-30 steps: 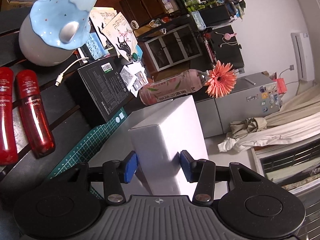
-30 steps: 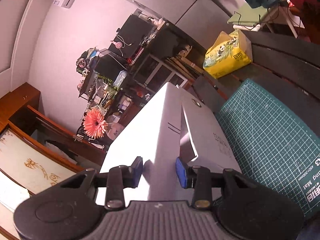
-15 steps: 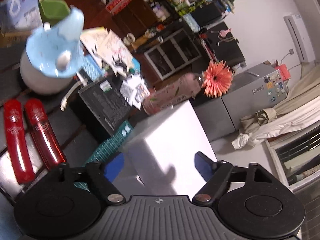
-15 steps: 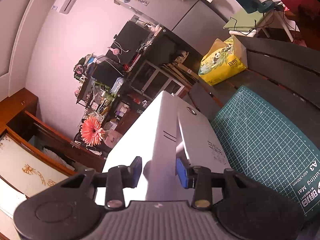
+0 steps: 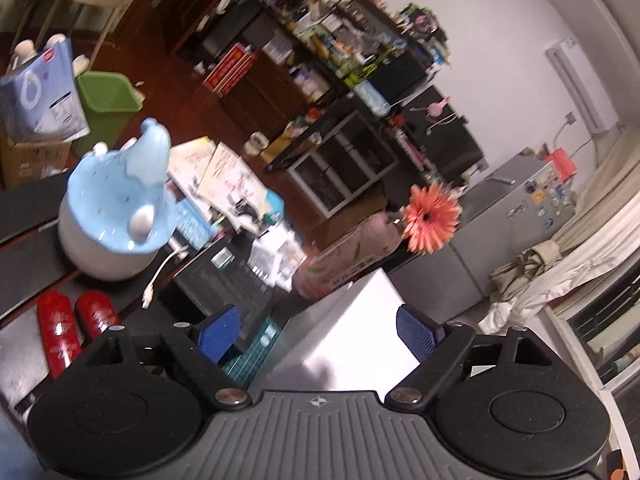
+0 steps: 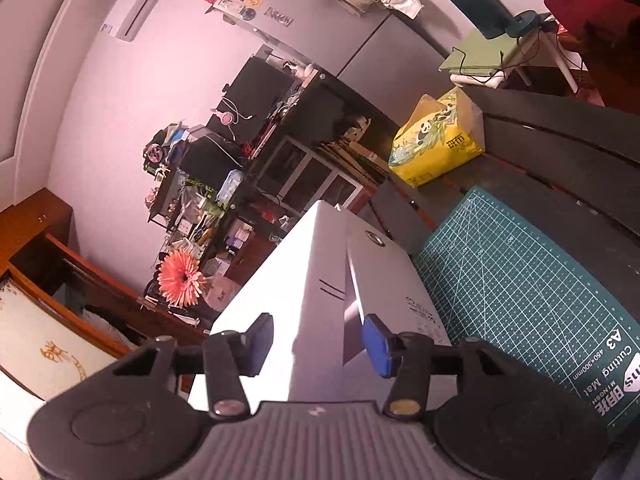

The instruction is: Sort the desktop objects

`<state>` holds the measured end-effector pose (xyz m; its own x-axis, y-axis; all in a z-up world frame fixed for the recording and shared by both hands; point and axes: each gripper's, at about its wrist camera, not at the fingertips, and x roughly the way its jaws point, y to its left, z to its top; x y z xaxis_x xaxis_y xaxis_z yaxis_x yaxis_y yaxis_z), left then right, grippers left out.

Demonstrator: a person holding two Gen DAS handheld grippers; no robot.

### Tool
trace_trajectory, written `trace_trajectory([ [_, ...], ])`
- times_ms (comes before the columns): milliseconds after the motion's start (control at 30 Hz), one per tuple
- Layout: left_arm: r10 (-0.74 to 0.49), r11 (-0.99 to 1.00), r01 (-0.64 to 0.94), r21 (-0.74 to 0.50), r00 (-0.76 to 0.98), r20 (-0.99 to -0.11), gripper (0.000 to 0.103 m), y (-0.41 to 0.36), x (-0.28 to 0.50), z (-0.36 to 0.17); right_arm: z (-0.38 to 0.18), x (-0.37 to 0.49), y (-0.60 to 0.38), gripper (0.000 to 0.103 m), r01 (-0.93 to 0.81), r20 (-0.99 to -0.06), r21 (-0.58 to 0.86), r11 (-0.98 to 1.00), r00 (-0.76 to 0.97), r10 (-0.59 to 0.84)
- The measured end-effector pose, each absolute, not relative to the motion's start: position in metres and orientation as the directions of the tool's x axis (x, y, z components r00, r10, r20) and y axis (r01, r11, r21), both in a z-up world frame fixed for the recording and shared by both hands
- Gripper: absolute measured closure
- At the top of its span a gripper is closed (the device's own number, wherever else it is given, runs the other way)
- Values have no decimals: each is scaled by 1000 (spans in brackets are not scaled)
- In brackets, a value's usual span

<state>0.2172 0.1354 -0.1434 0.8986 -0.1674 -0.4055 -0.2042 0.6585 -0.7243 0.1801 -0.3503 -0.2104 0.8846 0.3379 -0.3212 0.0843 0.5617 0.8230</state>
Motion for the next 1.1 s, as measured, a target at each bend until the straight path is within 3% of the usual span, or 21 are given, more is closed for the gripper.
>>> trace_trajectory([
  [533,-293,473,-120,-873,913,-284,18,145,244,-171,-202,175,-348,43,38,-302,808,588,884,357],
  [1100,-395,468,-119,-876,859,-327,22,132,248,-178,-206,181,-337,42,16,-307,825,565,851,425],
])
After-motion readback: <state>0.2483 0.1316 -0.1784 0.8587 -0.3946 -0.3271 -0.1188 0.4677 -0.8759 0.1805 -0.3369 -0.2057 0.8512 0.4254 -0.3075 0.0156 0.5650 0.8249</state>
